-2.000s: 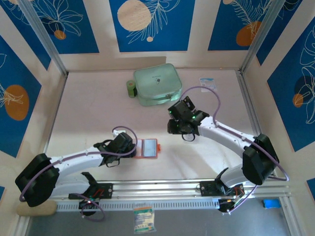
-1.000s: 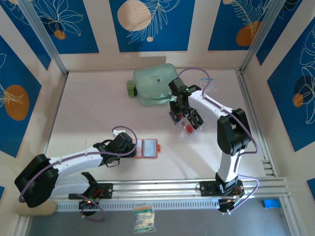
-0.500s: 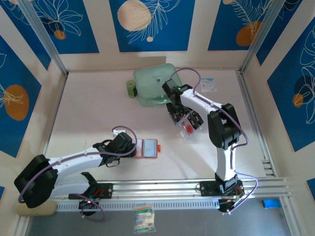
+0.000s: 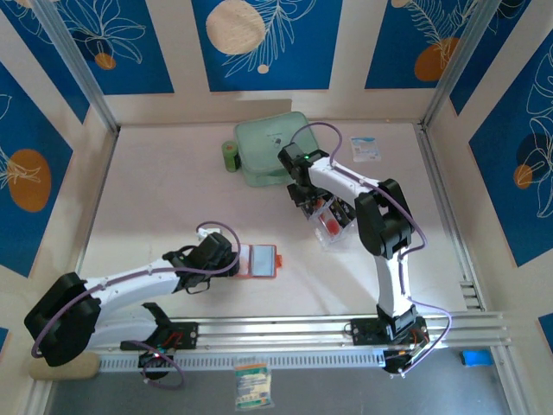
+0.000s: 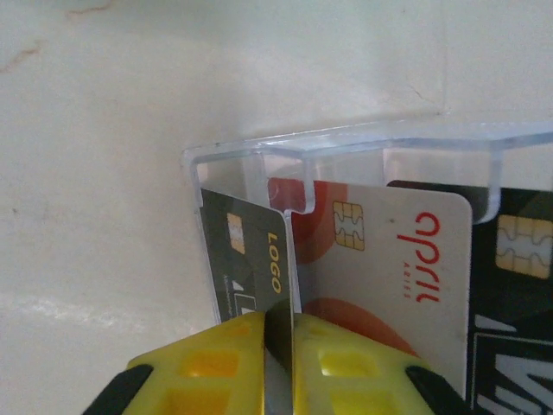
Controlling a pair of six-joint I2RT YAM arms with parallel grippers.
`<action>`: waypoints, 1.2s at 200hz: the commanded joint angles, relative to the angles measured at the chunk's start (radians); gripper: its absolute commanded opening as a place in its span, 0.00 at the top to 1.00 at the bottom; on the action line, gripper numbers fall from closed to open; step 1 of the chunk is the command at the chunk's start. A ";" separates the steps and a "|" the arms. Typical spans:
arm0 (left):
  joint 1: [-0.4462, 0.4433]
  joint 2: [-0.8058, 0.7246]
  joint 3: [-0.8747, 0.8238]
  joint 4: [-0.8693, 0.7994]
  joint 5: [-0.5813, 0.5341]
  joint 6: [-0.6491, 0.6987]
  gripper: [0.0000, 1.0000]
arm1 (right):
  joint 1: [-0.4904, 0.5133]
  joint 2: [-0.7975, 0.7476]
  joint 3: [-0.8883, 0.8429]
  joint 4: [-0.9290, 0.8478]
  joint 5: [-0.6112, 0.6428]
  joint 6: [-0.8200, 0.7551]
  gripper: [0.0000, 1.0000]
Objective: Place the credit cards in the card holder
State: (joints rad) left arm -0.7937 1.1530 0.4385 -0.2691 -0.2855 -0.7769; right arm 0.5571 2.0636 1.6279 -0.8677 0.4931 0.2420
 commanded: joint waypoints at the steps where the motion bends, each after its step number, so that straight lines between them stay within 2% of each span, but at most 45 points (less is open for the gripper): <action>1: 0.008 -0.018 -0.012 -0.014 -0.009 0.000 0.16 | 0.004 0.002 0.021 -0.023 -0.012 -0.008 0.89; 42: 0.008 -0.018 -0.014 -0.010 -0.005 0.001 0.16 | -0.003 -0.027 0.021 -0.030 -0.044 -0.016 0.90; 75: 0.008 -0.018 -0.015 -0.010 -0.005 0.001 0.16 | -0.008 -0.035 0.021 -0.028 -0.071 -0.023 1.00; 99: 0.008 -0.018 -0.015 -0.010 -0.006 -0.001 0.16 | -0.010 -0.051 0.021 -0.030 -0.077 -0.031 1.00; 144: 0.009 -0.029 -0.011 -0.024 -0.010 0.001 0.16 | -0.002 -0.165 0.025 -0.039 -0.098 -0.030 1.00; 171: 0.008 -0.040 -0.008 -0.035 -0.016 -0.001 0.16 | 0.010 -0.266 -0.011 -0.013 -0.186 0.016 1.00; 205: 0.009 -0.047 -0.003 -0.048 -0.020 -0.003 0.16 | 0.029 -0.445 -0.221 0.214 -0.466 0.181 1.00; 227: 0.009 -0.043 0.005 -0.064 -0.023 -0.001 0.16 | 0.056 -0.562 -0.440 0.499 -0.623 0.354 1.00; 240: 0.009 -0.041 0.012 -0.083 -0.029 -0.001 0.16 | 0.084 -0.600 -0.549 0.653 -0.655 0.440 1.00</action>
State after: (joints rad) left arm -0.7937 1.1202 0.4385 -0.2955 -0.2901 -0.7769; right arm 0.6014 1.5143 1.2411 -0.5293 0.0383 0.4667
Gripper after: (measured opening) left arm 0.843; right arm 0.056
